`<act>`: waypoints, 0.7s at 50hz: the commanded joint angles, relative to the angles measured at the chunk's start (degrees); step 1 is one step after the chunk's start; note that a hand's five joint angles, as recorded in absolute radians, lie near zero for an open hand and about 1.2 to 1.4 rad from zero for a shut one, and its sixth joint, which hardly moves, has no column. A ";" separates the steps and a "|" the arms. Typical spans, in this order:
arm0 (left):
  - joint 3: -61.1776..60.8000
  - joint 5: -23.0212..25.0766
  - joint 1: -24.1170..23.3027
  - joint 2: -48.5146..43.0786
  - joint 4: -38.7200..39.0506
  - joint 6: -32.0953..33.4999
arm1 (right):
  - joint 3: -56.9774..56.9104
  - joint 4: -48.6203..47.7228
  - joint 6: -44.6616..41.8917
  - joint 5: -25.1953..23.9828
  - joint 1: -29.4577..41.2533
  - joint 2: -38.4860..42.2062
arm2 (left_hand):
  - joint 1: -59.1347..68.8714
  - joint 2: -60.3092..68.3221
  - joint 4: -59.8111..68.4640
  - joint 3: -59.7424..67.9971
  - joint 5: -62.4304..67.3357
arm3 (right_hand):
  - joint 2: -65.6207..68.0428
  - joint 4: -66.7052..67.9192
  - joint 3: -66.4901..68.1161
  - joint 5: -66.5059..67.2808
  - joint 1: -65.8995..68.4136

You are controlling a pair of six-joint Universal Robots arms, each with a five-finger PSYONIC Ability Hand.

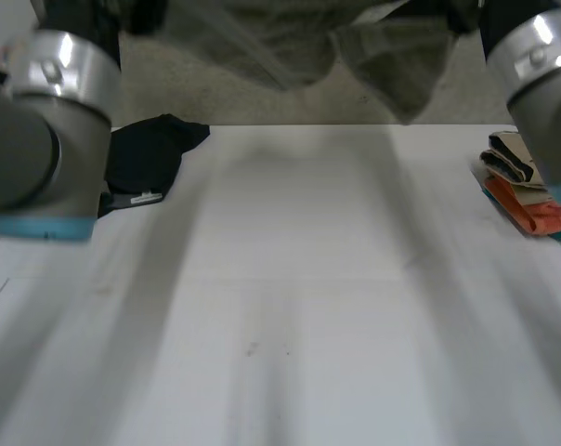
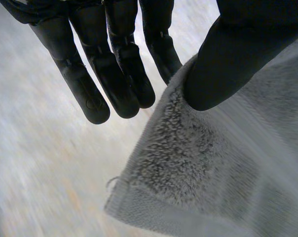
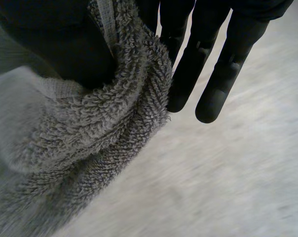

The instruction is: Fold the laundry.

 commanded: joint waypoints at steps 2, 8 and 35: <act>-14.61 0.14 0.82 -0.36 -5.49 -0.19 | 2.62 21.86 -3.34 -10.54 -2.56 8.49 | 12.78 11.31 11.15 11.49 13.79 | 13.10 11.31 11.59 12.82 17.11; -19.72 0.23 0.90 -1.85 -5.23 -0.28 | 3.94 28.29 -16.51 -11.25 -1.95 18.24 | 12.78 11.31 11.15 11.49 13.79 | 13.10 11.31 11.59 12.82 17.11; -20.95 0.14 1.52 3.24 -5.58 -10.56 | 24.07 28.54 39.10 5.80 -8.63 1.56 | 12.78 11.31 11.15 11.49 13.79 | -49.08 -50.87 -50.59 -49.36 -45.07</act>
